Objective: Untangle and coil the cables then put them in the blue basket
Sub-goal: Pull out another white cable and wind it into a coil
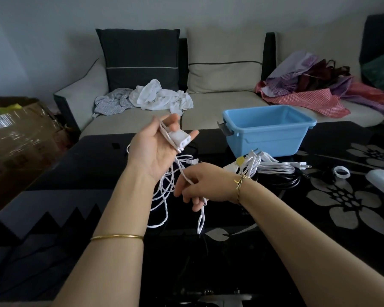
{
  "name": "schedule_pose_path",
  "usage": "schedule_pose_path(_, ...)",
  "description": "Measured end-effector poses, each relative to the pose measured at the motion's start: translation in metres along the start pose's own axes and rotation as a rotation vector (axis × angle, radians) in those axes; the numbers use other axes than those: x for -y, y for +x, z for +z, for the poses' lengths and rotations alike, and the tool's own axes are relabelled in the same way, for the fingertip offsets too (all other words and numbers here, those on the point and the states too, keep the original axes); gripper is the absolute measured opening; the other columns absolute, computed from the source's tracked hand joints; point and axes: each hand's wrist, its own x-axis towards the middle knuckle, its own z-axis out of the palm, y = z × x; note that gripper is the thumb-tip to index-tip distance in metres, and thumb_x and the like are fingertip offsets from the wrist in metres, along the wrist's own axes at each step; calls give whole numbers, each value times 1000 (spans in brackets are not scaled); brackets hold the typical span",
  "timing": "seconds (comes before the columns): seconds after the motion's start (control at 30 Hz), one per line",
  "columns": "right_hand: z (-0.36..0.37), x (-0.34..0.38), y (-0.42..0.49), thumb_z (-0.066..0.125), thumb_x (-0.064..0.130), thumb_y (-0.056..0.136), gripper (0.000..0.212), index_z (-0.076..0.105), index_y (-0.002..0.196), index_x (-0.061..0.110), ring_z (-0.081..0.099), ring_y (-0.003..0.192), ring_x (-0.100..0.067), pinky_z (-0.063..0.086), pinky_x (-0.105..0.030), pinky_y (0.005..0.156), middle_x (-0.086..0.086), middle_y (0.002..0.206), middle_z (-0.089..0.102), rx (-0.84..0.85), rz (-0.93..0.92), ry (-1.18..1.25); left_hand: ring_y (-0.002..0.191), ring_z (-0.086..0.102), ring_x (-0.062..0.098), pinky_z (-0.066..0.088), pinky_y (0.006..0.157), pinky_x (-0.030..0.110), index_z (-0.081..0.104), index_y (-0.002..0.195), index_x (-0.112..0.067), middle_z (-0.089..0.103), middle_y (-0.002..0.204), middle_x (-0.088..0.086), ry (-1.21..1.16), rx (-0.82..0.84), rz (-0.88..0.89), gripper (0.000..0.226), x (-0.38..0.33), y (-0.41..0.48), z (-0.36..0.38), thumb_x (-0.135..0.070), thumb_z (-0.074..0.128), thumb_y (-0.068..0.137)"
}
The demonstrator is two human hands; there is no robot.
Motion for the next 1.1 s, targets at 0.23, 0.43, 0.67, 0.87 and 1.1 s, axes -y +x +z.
schedule_pose_path(0.23,-17,5,-18,62,9,81,11,72,79,12,53,45,-9,47,-19,47,11,48,52,-276,-50,-11,60,52,7,51,78,42,48,123,-19,65,67,0,701,-198,308,24,4,4,-10,-15,34,104)
schedule_pose_path(0.43,-27,9,-19,58,11,77,17,69,82,22,57,78,-15,48,-31,66,4,81,59,-737,-85,-469,63,54,16,43,65,31,49,93,-3,66,73,3,1607,9,241,20,10,-6,0,-16,35,100)
schedule_pose_path(0.67,-37,-5,-12,64,10,76,12,66,85,17,57,78,-22,49,-37,71,-2,88,60,-1031,-102,-309,46,45,11,45,44,22,62,108,-8,48,48,-4,1313,174,-272,45,8,-18,13,-47,41,97)
schedule_pose_path(0.87,-32,-9,-6,71,22,77,7,65,76,18,58,75,-10,43,-13,65,8,72,62,-1009,-86,43,37,22,5,33,38,18,65,101,3,25,39,-9,903,296,-391,34,-1,-19,16,-23,44,96)
schedule_pose_path(1.1,-14,-28,10,75,18,77,18,61,66,17,69,72,-24,57,-45,77,-4,69,70,-839,-4,292,49,33,9,44,55,26,48,124,13,38,49,-1,-140,540,-581,50,-19,-7,-1,-26,25,103)
